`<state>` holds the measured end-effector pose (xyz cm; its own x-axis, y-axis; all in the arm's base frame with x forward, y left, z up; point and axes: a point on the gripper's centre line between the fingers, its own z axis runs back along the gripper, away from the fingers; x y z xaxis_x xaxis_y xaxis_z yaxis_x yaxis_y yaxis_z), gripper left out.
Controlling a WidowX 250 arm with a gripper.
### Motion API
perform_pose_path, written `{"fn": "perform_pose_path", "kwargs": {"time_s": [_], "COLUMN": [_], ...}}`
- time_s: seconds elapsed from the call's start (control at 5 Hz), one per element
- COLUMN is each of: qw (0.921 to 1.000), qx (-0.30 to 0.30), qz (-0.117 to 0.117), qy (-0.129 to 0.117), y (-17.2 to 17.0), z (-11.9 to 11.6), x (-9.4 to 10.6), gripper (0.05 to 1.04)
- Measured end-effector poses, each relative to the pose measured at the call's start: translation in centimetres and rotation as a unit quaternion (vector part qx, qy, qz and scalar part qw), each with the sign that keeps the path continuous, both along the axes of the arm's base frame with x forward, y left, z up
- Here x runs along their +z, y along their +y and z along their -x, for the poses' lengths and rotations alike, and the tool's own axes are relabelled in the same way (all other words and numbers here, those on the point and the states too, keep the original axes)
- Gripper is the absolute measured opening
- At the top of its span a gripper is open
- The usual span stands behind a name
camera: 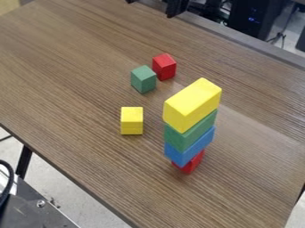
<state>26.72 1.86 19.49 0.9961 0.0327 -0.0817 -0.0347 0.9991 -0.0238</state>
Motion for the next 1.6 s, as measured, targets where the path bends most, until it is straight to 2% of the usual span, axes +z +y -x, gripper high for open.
{"fn": "perform_pose_path", "kwargs": {"time_s": [0.4, 0.8, 1.0, 1.2, 1.6], "qw": [0.9994, 0.9982, 0.9971, 0.9962, 0.9944], "qx": [-0.022, -0.029, -0.054, -0.079, -0.088], "qz": [0.012, 0.038, 0.037, 0.030, 0.024], "qy": [0.024, 0.038, 0.040, 0.023, 0.054], "y": [-0.8, -2.7, -4.4, -6.4, -8.0], "z": [0.8, 3.4, 3.6, 3.3, 3.1], "x": [-1.2, -1.1, -1.5, -1.9, -3.6], "gripper": [0.999, 0.999, 0.999, 0.999, 0.999]}}
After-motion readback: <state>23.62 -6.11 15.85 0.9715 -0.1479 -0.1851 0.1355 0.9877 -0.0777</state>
